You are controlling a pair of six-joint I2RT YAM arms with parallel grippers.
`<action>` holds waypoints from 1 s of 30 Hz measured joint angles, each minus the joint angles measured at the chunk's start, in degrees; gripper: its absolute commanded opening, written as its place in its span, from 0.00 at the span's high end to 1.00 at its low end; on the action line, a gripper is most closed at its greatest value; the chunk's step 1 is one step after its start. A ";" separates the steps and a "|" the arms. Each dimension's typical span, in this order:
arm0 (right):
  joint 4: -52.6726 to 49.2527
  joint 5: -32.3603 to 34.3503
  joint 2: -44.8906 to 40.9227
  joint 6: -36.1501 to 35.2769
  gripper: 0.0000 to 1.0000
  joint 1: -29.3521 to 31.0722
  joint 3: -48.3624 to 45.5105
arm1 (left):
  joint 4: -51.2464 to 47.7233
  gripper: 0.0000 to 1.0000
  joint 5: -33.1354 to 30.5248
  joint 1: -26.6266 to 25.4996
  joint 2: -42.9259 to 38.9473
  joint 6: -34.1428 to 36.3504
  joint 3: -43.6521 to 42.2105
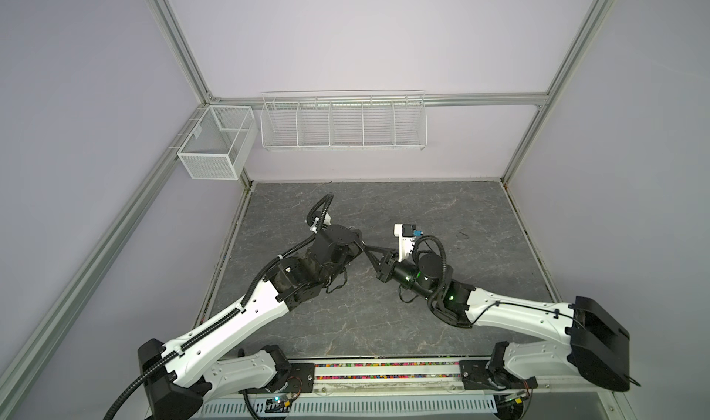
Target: Unlock with the key
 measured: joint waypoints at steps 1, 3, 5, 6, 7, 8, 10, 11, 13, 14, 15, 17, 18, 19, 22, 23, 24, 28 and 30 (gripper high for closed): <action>0.00 -0.17 0.02 0.00 0.94 0.00 0.13 | 0.00 1.00 0.04 0.00 0.00 0.00 -0.02; -0.02 -0.39 0.02 -0.02 0.94 0.00 0.37 | 0.02 1.00 0.17 0.04 0.00 0.00 -0.02; -0.22 -0.46 0.24 0.00 0.94 0.00 0.90 | 0.07 1.00 0.44 0.11 0.00 0.02 -0.04; -0.22 -0.46 0.42 0.00 0.94 0.00 1.09 | 0.09 1.00 0.63 0.11 0.00 0.02 -0.04; -0.22 -0.42 0.61 0.00 0.94 0.00 1.18 | 0.15 1.00 0.85 0.11 0.00 0.02 -0.04; -0.35 -0.39 0.72 0.02 0.94 0.00 1.18 | 0.15 1.00 0.98 0.11 0.00 0.07 -0.04; -0.83 -0.39 0.76 0.00 0.94 0.00 1.18 | 0.13 1.00 1.05 0.11 0.00 0.13 -0.04; -0.90 -0.39 0.76 0.00 0.94 0.00 1.18 | 0.15 1.00 1.05 0.11 0.00 0.13 -0.04; -1.14 -0.35 0.76 0.00 0.94 0.00 1.16 | 0.15 1.00 1.05 0.11 0.00 0.15 -0.04; -1.29 -0.24 0.76 0.00 0.94 0.00 1.11 | 0.13 1.00 1.05 0.11 0.00 0.17 -0.04; -1.29 -0.20 0.76 0.00 0.94 0.00 1.01 | 0.15 1.00 1.05 0.11 0.00 0.17 -0.04; -1.36 -0.17 0.72 0.00 0.94 -0.07 0.79 | 0.11 1.00 1.03 0.11 0.00 0.20 -0.04; -1.44 -0.17 0.70 0.00 0.94 -0.13 0.68 | 0.11 1.00 1.03 0.17 0.00 0.20 -0.04; -1.66 -0.11 0.59 0.00 0.94 -0.22 0.50 | 0.13 1.00 1.03 0.17 0.00 0.28 -0.04; -2.29 0.39 0.11 0.00 0.94 -0.33 0.00 | 0.22 1.00 1.05 0.20 0.00 0.70 -0.04; -2.56 0.48 0.00 0.00 0.94 -0.33 -0.02 | 0.35 1.00 1.07 0.20 0.00 0.83 -0.04; -2.54 0.48 -0.02 0.00 0.94 -0.39 -0.02 | 0.48 1.00 1.09 0.20 0.00 0.94 -0.04; -2.54 0.42 -0.02 -0.02 0.94 -0.55 0.02 | 0.76 1.00 1.29 0.20 0.00 1.20 -0.04; -2.54 0.28 -0.02 -0.02 0.94 -0.57 0.02 | 0.94 1.00 1.42 0.20 0.00 1.25 -0.04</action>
